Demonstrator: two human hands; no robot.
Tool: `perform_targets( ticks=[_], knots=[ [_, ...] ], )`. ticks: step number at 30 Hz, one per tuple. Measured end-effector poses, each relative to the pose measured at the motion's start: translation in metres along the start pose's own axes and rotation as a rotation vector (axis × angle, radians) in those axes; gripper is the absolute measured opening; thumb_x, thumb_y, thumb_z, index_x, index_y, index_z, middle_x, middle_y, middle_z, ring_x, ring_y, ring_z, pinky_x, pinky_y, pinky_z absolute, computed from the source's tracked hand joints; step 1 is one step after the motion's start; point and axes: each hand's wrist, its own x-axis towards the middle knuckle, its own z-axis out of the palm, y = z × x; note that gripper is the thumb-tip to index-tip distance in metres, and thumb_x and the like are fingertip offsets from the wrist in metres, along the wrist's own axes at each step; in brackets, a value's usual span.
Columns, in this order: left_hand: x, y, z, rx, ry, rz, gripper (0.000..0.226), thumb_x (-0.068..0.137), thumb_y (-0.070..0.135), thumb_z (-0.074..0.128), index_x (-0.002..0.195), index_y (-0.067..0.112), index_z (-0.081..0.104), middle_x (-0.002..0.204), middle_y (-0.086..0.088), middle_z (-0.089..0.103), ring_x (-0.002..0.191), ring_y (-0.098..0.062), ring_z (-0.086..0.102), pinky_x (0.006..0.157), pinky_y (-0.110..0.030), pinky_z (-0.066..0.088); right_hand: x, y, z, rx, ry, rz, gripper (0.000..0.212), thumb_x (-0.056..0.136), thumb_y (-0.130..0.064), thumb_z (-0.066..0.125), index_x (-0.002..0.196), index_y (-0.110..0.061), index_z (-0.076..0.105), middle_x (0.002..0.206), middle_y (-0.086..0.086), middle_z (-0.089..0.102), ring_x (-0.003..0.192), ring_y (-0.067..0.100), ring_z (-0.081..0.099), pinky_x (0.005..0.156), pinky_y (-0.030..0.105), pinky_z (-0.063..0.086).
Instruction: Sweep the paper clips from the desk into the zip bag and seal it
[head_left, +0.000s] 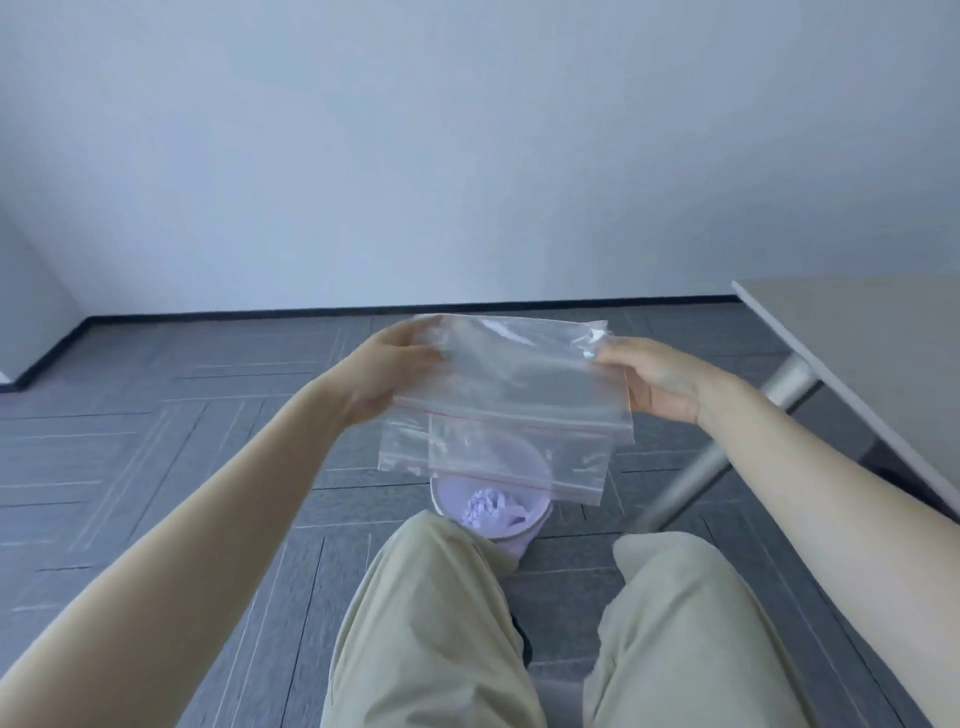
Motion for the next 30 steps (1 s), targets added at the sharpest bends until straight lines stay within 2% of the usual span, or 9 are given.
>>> perform_targets(
  ticks=[3,6,8,12,17,19,22,25,30],
  knots=[
    [0.015,-0.046,-0.011,-0.153,0.017,-0.129,0.043,0.082,-0.006,0.054,0.117,0.019,0.051,0.096,-0.007,0.061,0.073,-0.017,0.062,0.059,-0.028,0.057,0.036,0.031,0.010,0.306,0.019,0.137,0.026,0.090,-0.034,0.050,0.102,-0.016,0.065,0.084,0.002,0.072,0.075,0.018,0.068,0.064,0.031,0.057],
    [0.040,-0.093,-0.007,-0.288,0.328,-0.291,0.037,0.080,-0.012,0.049,0.104,0.016,0.051,0.090,-0.008,0.056,0.070,-0.017,0.057,0.050,-0.021,0.054,0.074,0.078,0.019,0.462,-0.022,0.315,0.032,0.086,-0.041,0.054,0.101,-0.016,0.067,0.087,0.004,0.072,0.079,0.020,0.068,0.075,0.037,0.056],
    [0.058,-0.123,-0.004,-0.336,0.519,-0.424,0.038,0.079,-0.013,0.048,0.107,0.014,0.047,0.084,-0.008,0.052,0.066,-0.016,0.053,0.039,-0.018,0.049,0.098,0.109,0.028,0.548,0.060,0.427,0.022,0.089,-0.026,0.056,0.096,-0.007,0.065,0.073,0.004,0.071,0.061,0.013,0.067,0.059,0.026,0.058],
    [0.093,-0.184,0.003,-0.210,0.624,-0.594,0.050,0.080,-0.010,0.049,0.126,0.003,0.034,0.074,-0.007,0.048,0.059,-0.018,0.047,0.047,-0.027,0.040,0.150,0.170,0.043,0.714,0.316,0.586,0.016,0.089,0.002,0.047,0.080,-0.004,0.059,0.047,0.002,0.063,0.032,0.003,0.052,0.034,0.013,0.044],
    [0.139,-0.249,0.010,-0.257,0.731,-0.671,0.029,0.068,-0.002,0.051,0.095,0.005,0.042,0.061,-0.008,0.042,0.048,-0.019,0.039,0.029,-0.014,0.032,0.206,0.206,0.047,0.764,0.459,0.627,0.018,0.091,-0.003,0.046,0.107,0.001,0.055,0.071,0.008,0.056,0.060,0.014,0.056,0.051,0.024,0.047],
    [0.159,-0.272,0.012,-0.330,0.734,-0.738,0.033,0.063,0.002,0.052,0.094,0.008,0.040,0.065,-0.010,0.044,0.051,-0.022,0.045,0.038,-0.019,0.043,0.225,0.218,0.039,0.751,0.489,0.644,0.030,0.092,-0.004,0.044,0.119,0.007,0.049,0.080,0.011,0.053,0.069,0.018,0.052,0.058,0.027,0.041],
    [0.182,-0.302,0.013,-0.433,0.627,-0.863,0.052,0.080,0.003,0.056,0.124,0.020,0.035,0.082,-0.010,0.049,0.075,-0.028,0.051,0.065,-0.037,0.046,0.244,0.230,0.024,0.727,0.497,0.694,0.017,0.092,-0.006,0.042,0.105,-0.002,0.052,0.091,0.011,0.056,0.074,0.019,0.055,0.062,0.029,0.044],
    [0.198,-0.321,0.014,-0.369,0.516,-0.930,0.055,0.086,0.014,0.056,0.134,0.011,0.029,0.125,-0.014,0.048,0.114,-0.032,0.045,0.088,-0.041,0.037,0.257,0.238,0.009,0.680,0.506,0.733,0.015,0.093,-0.006,0.043,0.105,-0.006,0.051,0.096,0.012,0.058,0.076,0.020,0.057,0.063,0.031,0.046],
    [0.204,-0.331,0.014,-0.279,0.494,-0.921,0.041,0.087,0.017,0.054,0.126,0.009,0.042,0.117,-0.013,0.051,0.104,-0.028,0.046,0.084,-0.036,0.032,0.258,0.248,0.005,0.622,0.461,0.714,0.038,0.092,-0.002,0.039,0.129,-0.010,0.045,0.096,0.008,0.055,0.091,0.022,0.056,0.076,0.034,0.045]
  ],
)
